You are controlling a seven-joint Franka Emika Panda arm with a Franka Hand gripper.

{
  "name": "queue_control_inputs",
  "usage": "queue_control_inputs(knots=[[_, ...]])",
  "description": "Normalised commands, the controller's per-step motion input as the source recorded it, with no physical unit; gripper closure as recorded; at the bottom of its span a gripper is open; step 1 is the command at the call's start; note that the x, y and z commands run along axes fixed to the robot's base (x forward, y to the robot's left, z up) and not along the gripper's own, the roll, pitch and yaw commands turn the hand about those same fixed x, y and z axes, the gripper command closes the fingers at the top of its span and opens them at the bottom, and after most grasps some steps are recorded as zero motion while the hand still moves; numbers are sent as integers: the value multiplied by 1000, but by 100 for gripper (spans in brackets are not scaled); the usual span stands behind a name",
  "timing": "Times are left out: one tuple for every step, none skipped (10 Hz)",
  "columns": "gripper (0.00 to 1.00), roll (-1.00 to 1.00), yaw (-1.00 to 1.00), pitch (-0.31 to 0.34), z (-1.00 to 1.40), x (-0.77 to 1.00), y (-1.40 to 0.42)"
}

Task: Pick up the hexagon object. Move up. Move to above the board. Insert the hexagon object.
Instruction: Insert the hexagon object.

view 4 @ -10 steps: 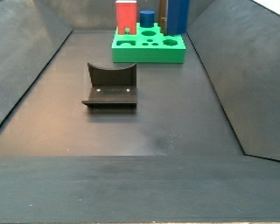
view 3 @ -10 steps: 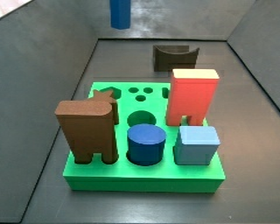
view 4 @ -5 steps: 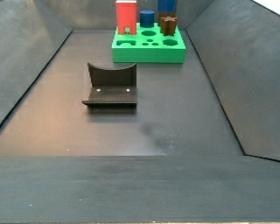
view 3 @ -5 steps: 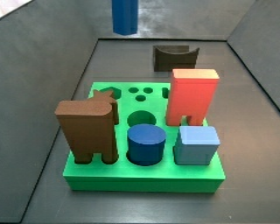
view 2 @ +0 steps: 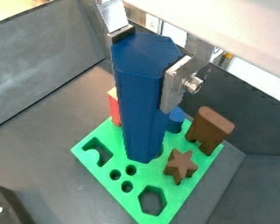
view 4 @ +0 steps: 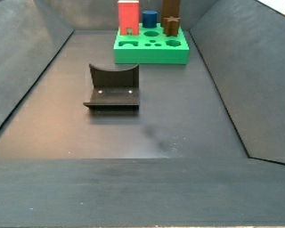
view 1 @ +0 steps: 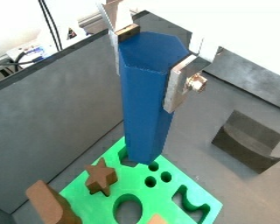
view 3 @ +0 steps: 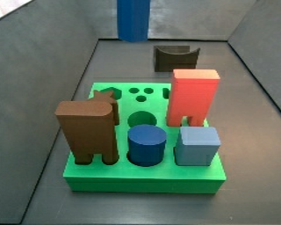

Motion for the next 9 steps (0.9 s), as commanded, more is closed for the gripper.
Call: queue_control_inputs(knots=[[100,-4,0,0,0,0,0],[100,0,0,0,0,-11,20],[100,59,0,0,-94,-114,149],[100,159,0,0,-263,-120,151],[100,164,0,-49,-377,-171,174],[100,63,0,-120,-494,-186,160],[100,0,0,-184,-614,-140,94],[100,0,0,-236,-651,-231,74],[100,0,0,-216,-666,-140,100]])
